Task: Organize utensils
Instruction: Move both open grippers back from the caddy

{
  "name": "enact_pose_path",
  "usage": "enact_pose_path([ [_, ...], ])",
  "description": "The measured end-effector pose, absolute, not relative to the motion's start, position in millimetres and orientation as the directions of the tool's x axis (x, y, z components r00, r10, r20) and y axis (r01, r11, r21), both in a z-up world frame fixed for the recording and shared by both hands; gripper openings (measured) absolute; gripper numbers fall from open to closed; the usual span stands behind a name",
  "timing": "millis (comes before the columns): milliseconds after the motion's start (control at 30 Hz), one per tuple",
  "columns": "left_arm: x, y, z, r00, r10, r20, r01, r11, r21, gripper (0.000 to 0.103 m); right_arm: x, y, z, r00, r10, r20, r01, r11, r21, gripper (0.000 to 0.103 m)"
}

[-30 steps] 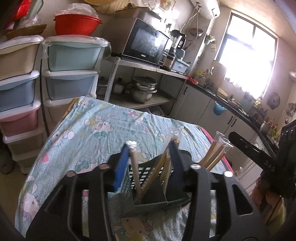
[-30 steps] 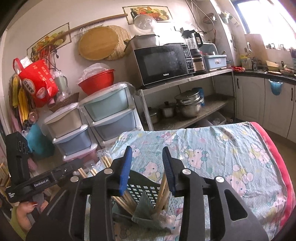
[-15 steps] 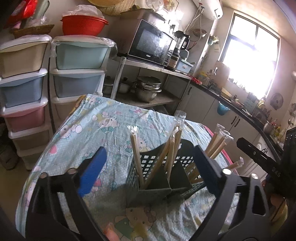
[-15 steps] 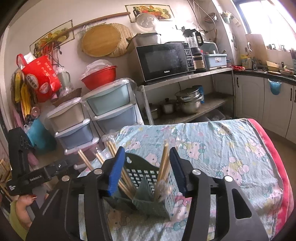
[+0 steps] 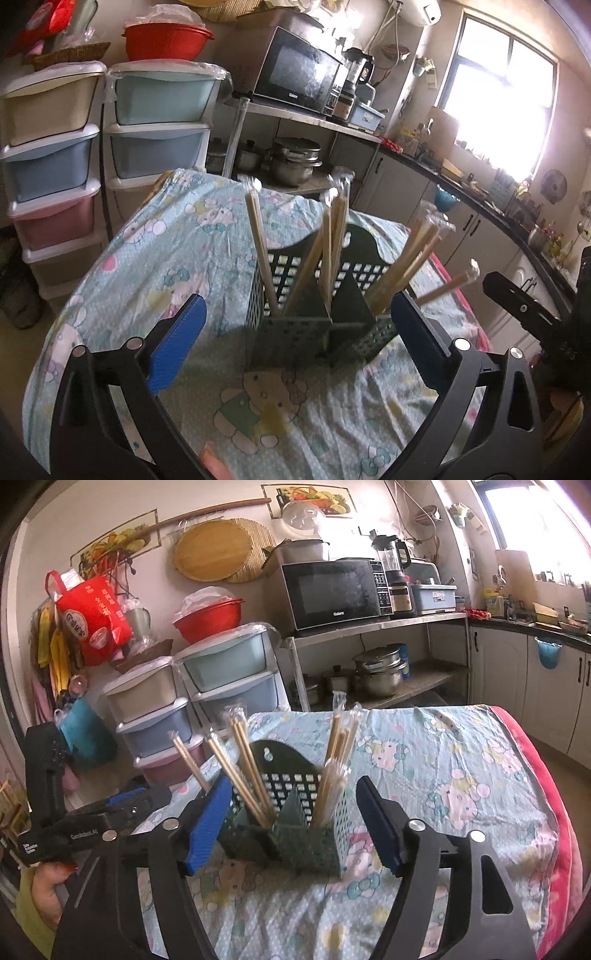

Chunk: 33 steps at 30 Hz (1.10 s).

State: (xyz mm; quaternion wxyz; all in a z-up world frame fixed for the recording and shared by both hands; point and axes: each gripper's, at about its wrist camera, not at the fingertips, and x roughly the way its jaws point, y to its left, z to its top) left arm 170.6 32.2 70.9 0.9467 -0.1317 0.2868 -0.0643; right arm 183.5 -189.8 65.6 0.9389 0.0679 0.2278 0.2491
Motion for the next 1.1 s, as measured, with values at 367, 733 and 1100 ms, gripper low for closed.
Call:
enact_pose_path([
  [367, 147.1, 23.0, 50.4, 0.817, -0.199, -0.542, 0.054, 0.961, -0.272, 0.092, 155.5, -186.6, 42.1, 0.764, 0.478, -0.432, -0.436, 0.877, 0.200, 0.080],
  [733, 131.9, 16.8, 27.0, 0.814, -0.163, -0.558, 0.036, 0.972, -0.231, 0.092, 139.0, -183.3, 7.9, 0.748, 0.452, -0.486, -0.421, 0.889, 0.178, 0.086],
  [1100, 119.2, 4.7, 8.6, 0.829, -0.114, -0.548, 0.027, 0.986, -0.165, 0.092, 127.9, -188.4, -18.7, 0.757, 0.415, -0.505, -0.384, 0.907, 0.171, 0.090],
])
